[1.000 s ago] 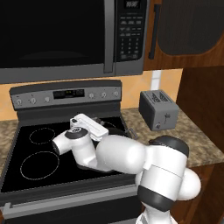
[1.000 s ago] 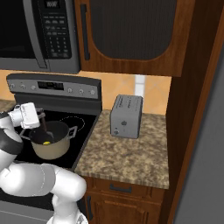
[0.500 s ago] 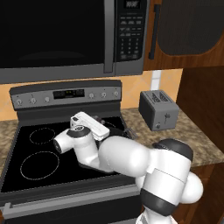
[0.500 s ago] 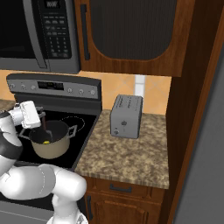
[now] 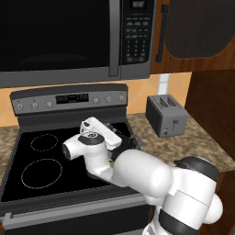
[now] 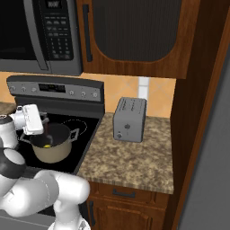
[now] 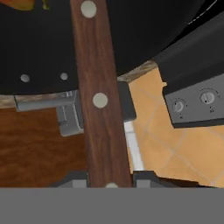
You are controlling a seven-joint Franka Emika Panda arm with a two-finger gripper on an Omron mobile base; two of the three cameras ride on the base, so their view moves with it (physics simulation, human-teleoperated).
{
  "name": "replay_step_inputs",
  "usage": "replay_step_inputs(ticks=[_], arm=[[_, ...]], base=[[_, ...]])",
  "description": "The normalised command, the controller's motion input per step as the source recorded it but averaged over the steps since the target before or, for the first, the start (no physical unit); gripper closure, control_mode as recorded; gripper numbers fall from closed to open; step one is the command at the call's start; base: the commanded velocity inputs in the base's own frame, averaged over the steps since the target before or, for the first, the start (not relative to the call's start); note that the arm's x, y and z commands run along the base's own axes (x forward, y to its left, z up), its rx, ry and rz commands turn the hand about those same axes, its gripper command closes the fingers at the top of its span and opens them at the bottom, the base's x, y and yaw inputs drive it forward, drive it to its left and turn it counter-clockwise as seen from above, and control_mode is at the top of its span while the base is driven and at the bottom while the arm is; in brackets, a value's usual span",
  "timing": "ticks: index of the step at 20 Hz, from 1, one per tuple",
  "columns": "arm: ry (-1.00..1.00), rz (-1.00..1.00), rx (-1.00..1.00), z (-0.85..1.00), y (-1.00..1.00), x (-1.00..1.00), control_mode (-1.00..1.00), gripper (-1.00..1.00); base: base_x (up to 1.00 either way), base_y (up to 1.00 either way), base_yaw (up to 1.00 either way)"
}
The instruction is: Put the lemon and bell pepper in the pot. Retrieve the spatula and lightly stir the vegetables in the pot.
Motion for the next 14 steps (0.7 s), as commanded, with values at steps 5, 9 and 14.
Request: replay_step_inputs(ticks=[5, 9, 14], arm=[[0.07, 0.11, 0.17, 0.2, -0.02, 0.08, -1.0, 1.0], [0.01, 0.08, -0.04, -0.41, -0.08, 0.05, -1.0, 1.0], [-0.03, 0.02, -0.27, -0.32, -0.29, 0.01, -1.0, 1.0]], base=[[0.0, 0.0, 0.0], [0.0, 0.0, 0.0], [0.0, 0.0, 0.0]])
